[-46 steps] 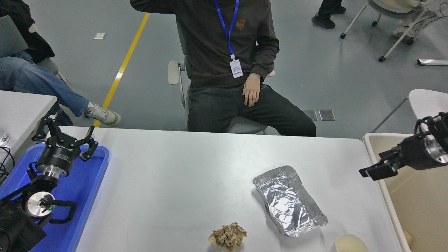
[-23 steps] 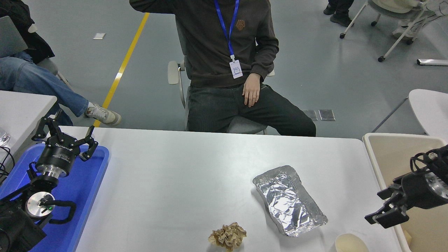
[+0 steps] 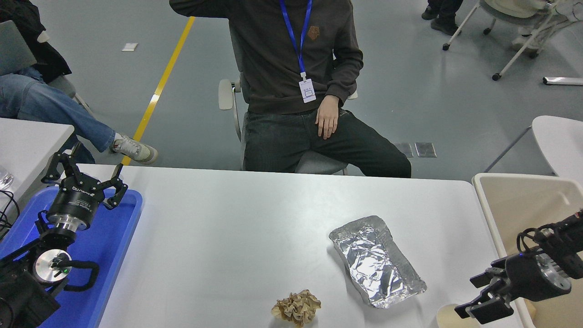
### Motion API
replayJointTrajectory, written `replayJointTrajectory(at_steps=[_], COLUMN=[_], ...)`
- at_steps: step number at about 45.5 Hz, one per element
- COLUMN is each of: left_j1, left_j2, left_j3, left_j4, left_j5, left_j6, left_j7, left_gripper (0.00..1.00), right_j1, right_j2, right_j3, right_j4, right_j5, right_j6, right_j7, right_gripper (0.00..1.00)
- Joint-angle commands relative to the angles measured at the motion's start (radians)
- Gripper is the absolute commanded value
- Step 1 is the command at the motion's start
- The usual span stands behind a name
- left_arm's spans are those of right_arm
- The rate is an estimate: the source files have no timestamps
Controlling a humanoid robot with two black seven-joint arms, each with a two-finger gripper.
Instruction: Clean the table surface
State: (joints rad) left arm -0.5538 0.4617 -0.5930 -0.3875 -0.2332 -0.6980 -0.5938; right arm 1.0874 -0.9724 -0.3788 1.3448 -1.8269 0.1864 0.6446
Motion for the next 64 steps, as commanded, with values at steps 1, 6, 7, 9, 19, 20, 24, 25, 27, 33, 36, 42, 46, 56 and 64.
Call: replayJointTrajectory(at_steps=[1,6,7,9,19,20,24,25,27,33,36,42,46,56,64], left_j1=[0.0,0.0,0.0,0.0,0.0,0.0,0.0,0.0,0.0,0.0,0.0,0.0,0.0,0.0,0.0], left_j2=[0.0,0.0,0.0,0.0,0.0,0.0,0.0,0.0,0.0,0.0,0.0,0.0,0.0,0.0,0.0], left_j3=[0.001,-0.001,-0.001,-0.001,0.001,-0.001,-0.001,-0.001,-0.001,-0.001,-0.001,-0.001,-0.001,-0.001,-0.001], left_j4=[-0.001,-0.001,-0.001,-0.001,0.001,0.001,-0.001,-0.001,0.001,-0.001,-0.001,0.001,-0.001,-0.001,-0.001], left_j5=[0.0,0.0,0.0,0.0,0.0,0.0,0.0,0.0,0.0,0.0,0.0,0.0,0.0,0.0,0.0], left_j6=[0.0,0.0,0.0,0.0,0.0,0.0,0.0,0.0,0.0,0.0,0.0,0.0,0.0,0.0,0.0], left_j7=[0.0,0.0,0.0,0.0,0.0,0.0,0.0,0.0,0.0,0.0,0.0,0.0,0.0,-0.001,0.0], left_gripper=[1.0,1.0,1.0,1.0,1.0,1.0,1.0,1.0,1.0,1.0,1.0,1.0,1.0,1.0,1.0], right_j1=[-0.076,-0.101,-0.104,-0.113,-0.155,-0.158,-0.169,-0.169,-0.17,-0.172,-0.17,-0.17,-0.17,-0.169,-0.155], right_j2=[0.026,0.043,0.046,0.05,0.055,0.055,0.055,0.055,0.058,0.061,0.061,0.061,0.061,0.061,0.061], right_j3=[0.023,0.021,0.021,0.021,0.018,0.015,0.012,0.012,0.012,0.004,0.004,0.006,0.004,0.004,0.018], right_j4=[-0.072,-0.113,-0.119,-0.133,-0.151,-0.153,-0.164,-0.171,-0.185,-0.194,-0.196,-0.2,-0.204,-0.205,-0.204], right_j5=[-0.002,0.0,0.0,0.0,-0.002,-0.002,-0.005,-0.003,-0.003,-0.003,-0.003,0.0,0.0,0.0,0.003], right_j6=[-0.054,-0.093,-0.1,-0.116,-0.145,-0.146,-0.179,-0.183,-0.185,-0.185,-0.185,-0.185,-0.183,-0.183,-0.183], right_j7=[-0.002,-0.002,-0.002,-0.002,0.0,0.0,0.0,0.0,0.003,0.007,0.007,0.007,0.009,0.04,0.073], right_gripper=[0.98,0.96,0.95,0.93,0.82,0.8,0.65,0.62,0.53,0.14,0.02,0.0,0.0,0.0,0.0])
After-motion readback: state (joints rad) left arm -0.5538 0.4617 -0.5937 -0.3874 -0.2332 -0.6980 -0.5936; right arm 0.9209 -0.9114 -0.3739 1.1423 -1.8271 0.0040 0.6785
